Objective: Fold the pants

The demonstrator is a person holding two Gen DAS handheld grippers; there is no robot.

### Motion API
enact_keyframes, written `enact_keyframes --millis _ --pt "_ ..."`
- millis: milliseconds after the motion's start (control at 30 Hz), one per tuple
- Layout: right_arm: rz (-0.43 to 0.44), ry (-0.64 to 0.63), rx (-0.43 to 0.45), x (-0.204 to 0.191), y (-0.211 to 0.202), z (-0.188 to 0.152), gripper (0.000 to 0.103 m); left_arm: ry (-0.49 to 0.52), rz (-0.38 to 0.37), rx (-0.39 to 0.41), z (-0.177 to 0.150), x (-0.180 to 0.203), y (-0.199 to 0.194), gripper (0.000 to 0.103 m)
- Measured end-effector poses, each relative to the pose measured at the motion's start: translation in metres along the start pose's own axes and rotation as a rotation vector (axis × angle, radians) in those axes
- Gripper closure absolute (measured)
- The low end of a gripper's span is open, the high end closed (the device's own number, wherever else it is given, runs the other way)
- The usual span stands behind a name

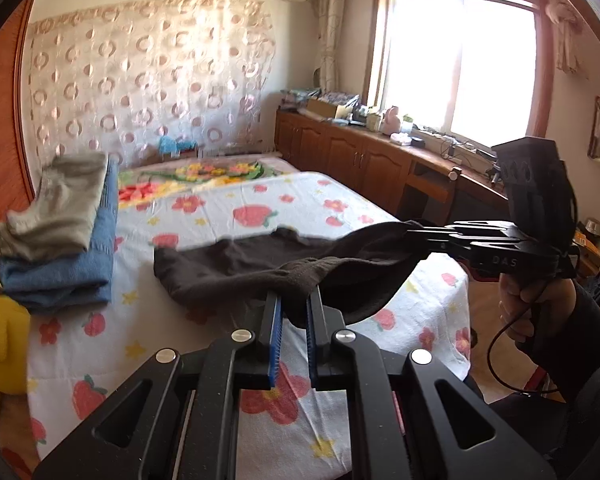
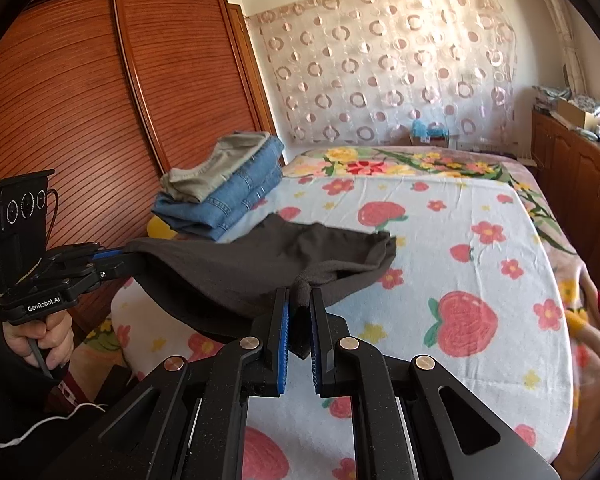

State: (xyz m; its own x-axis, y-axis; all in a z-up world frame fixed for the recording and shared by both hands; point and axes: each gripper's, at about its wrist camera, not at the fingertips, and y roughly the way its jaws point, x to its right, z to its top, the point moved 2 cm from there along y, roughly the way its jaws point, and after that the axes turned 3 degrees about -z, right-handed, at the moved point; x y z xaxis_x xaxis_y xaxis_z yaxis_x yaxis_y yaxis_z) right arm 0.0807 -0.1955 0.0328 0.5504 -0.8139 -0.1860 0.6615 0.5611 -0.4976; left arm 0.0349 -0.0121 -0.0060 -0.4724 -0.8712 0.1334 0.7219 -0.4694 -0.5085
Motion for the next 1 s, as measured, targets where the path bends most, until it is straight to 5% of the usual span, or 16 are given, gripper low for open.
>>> enact_keyframes --millis 367,1000 --pt "-0.004 -0.035 0.028 -0.004 -0.017 0.003 0.094 0.001 0.001 0.003 0.003 -0.003 -0.002 0.092" --pt "-0.092 -0.071 -0.001 0.018 0.081 0.046 0.094 -0.012 0.072 -0.037 0.026 -0.049 0.07 0.092"
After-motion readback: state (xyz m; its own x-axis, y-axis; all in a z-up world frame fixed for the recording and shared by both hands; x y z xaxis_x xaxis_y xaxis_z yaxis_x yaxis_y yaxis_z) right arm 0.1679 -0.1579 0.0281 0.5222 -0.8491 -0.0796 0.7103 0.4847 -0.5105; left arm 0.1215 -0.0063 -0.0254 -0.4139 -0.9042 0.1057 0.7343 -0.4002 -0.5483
